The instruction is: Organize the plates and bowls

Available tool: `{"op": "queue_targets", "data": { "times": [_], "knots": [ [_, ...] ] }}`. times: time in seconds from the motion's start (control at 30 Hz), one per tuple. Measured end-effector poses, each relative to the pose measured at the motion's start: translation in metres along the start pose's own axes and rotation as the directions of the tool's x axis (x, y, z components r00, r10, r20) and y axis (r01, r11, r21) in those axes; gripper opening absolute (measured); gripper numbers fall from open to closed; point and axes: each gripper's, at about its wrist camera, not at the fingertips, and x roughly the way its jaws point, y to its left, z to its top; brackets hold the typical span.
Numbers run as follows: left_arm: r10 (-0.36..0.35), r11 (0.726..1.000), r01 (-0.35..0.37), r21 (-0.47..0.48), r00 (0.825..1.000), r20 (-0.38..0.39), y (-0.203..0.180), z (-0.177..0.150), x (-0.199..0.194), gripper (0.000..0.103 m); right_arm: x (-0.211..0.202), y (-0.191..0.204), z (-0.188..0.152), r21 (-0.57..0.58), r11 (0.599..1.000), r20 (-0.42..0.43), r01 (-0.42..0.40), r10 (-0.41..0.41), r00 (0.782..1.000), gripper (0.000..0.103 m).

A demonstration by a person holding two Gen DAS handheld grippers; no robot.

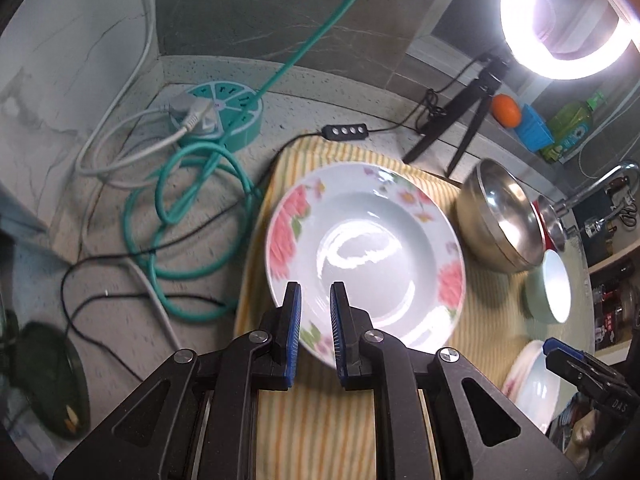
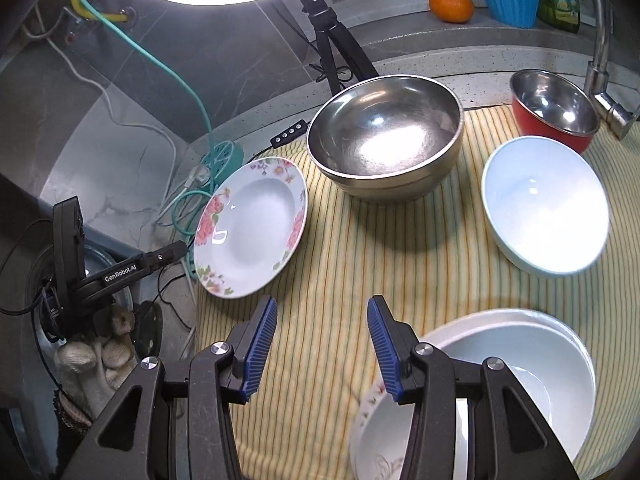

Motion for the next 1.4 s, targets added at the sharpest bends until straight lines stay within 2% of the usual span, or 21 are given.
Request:
{"op": "queue_targets", "data": {
  "times": [0.4,0.47,0.73,1.13,1.4],
  "knots": [
    [0.031,0.999,-0.031,0.035,1.0,0.005,0.029,0.038,0.03,0.013,0.05,0.008,0.024,0.054,0.998,-0.049,0.025,-0.022,0.999,0.043],
    [0.016,0.999,-0.016,0.038,1.0,-0.009,0.032,0.042,0.034,0.019,0.057,0.007,0.027,0.071,0.997,-0.062,0.018,-0.013,0.998,0.043],
    [-0.026,0.999,0.028,0.045,0.998,-0.054,0.033,0.044,0.048,0.02,0.074,0.008,0.036,0.083,0.996,-0.075,0.02,-0.014,0.997,0.043],
    [-0.026,0.997,0.03,0.075,0.998,-0.063,0.026,0.044,0.052,0.019,0.092,0.017,0.045,0.068,0.998,-0.083,0.017,-0.011,0.996,0.042],
    [-0.011,0.997,0.016,0.081,0.998,-0.06,0.023,0.044,0.05,0.011,0.105,0.025,0.046,0.057,0.998,-0.103,0.001,0.005,0.995,0.021]
  ]
}}
